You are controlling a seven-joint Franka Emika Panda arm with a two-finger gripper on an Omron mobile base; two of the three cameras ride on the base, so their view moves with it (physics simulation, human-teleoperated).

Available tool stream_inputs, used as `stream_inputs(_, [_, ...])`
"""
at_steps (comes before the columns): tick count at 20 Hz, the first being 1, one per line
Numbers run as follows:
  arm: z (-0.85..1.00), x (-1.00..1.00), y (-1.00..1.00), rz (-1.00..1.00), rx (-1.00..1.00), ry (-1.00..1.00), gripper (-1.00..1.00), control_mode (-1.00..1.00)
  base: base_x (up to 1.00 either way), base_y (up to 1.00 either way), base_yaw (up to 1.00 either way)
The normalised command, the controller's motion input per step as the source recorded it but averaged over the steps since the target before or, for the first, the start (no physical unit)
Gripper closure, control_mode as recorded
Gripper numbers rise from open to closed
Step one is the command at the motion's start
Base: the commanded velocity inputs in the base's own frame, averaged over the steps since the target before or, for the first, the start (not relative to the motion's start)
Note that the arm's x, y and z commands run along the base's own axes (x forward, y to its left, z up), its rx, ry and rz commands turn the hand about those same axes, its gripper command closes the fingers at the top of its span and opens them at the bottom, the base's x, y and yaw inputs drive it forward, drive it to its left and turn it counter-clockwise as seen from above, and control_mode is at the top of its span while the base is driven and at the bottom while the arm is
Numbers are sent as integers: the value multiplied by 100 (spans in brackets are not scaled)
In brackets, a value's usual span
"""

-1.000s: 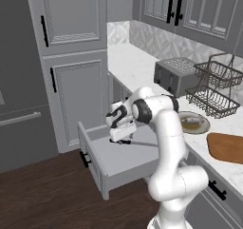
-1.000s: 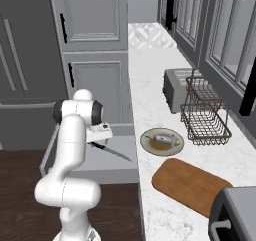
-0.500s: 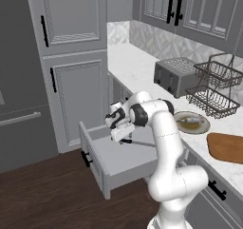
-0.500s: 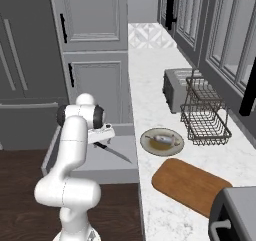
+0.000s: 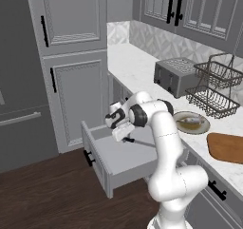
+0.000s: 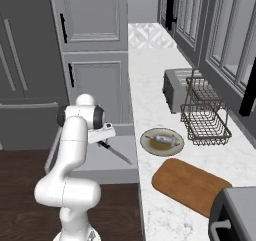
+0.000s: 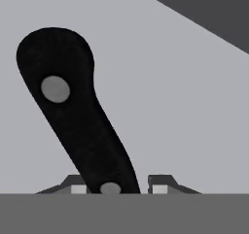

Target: Pick up the knife from the drawer and place it on the cutting board. Then place the meat from the plate to the cutting board.

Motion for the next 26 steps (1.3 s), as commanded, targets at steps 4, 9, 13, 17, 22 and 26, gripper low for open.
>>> stream_inputs(4, [-12,-42,1,14,0,-7,100,-100,0,0,0])
stream_inputs(9, [47,-69,45,22,0,-12,100,-100,0,0,0])
stream_inputs(13, [88,-87,60,17,0,-7,100,-100,0,0,0])
stream_inputs(17, [100,-78,14,7,0,-15,100,-100,0,0,0])
stream_inputs(22, [100,-64,0,0,0,-25,100,-100,0,0,0])
stream_inputs(26, [100,-81,-3,0,0,-31,100,-100,0,0,0])
